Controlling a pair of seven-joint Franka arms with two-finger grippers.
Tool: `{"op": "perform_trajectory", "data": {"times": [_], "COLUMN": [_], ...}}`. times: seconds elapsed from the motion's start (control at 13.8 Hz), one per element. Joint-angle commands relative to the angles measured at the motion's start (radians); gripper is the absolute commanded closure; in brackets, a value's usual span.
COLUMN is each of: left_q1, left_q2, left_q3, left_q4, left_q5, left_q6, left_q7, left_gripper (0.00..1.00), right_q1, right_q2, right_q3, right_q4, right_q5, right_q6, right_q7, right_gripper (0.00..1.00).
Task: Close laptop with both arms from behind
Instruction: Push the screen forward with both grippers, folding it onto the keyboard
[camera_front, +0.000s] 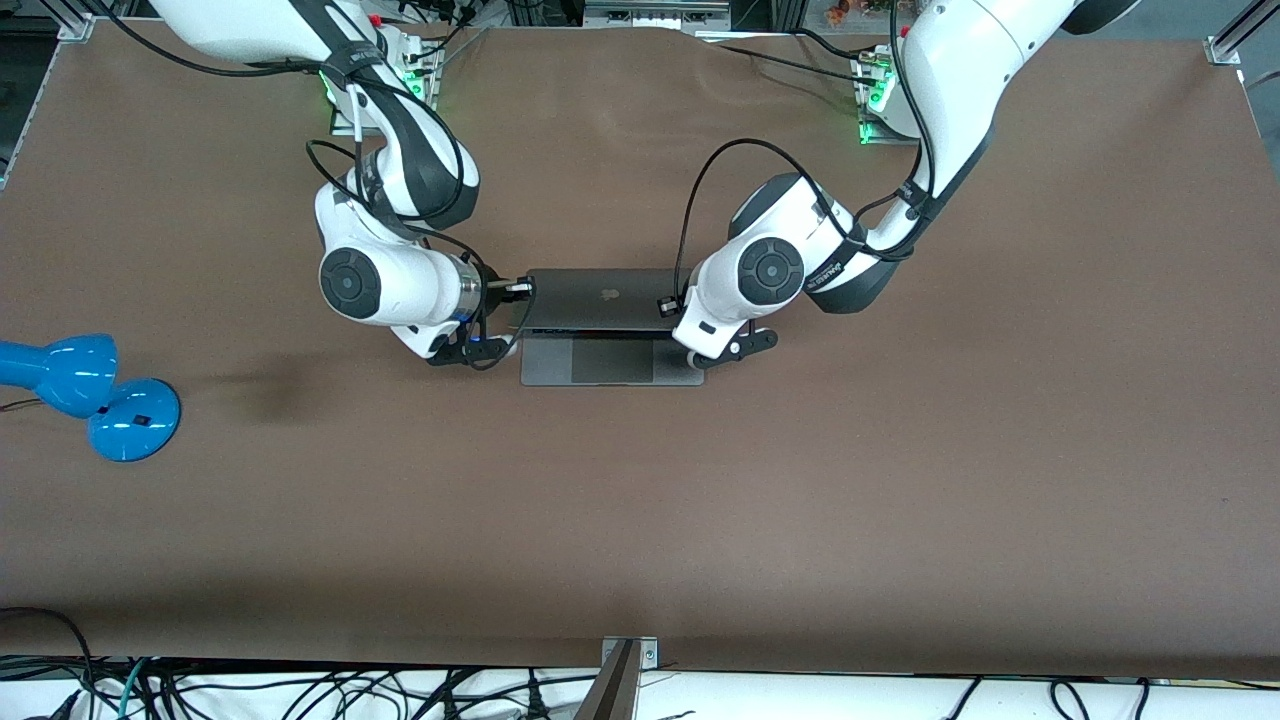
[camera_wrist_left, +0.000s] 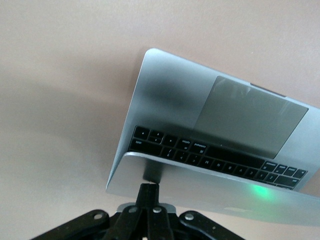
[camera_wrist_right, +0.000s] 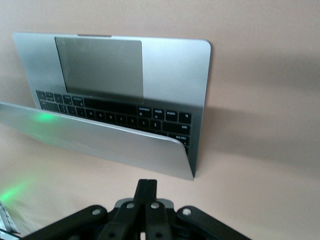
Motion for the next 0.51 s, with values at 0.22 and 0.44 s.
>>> {"op": "perform_trajectory", "data": {"times": [0.22,0.44], "left_q1": [-0.029,-0.089], "left_q2": [0.065,0.077], "left_q3": [0.032,0.101], "left_q4": [0.051,0.052], "left_q5": [0.040,0.037], "left_q6": [0.030,0.057], "left_q7": [-0.005,-0.005], "left_gripper": [1.00,1.00], "right_q1": [0.010,0.019], "right_q2": [0.106,0.133], "right_q3": [-0.015,-0.037], "right_q4": [0.080,0.094], "right_q5": [-0.015,-0.015], "right_q6": [0.043,0.076], "right_q7": [-0.046,-0.069], "right_gripper": [0.99,0.99]}}
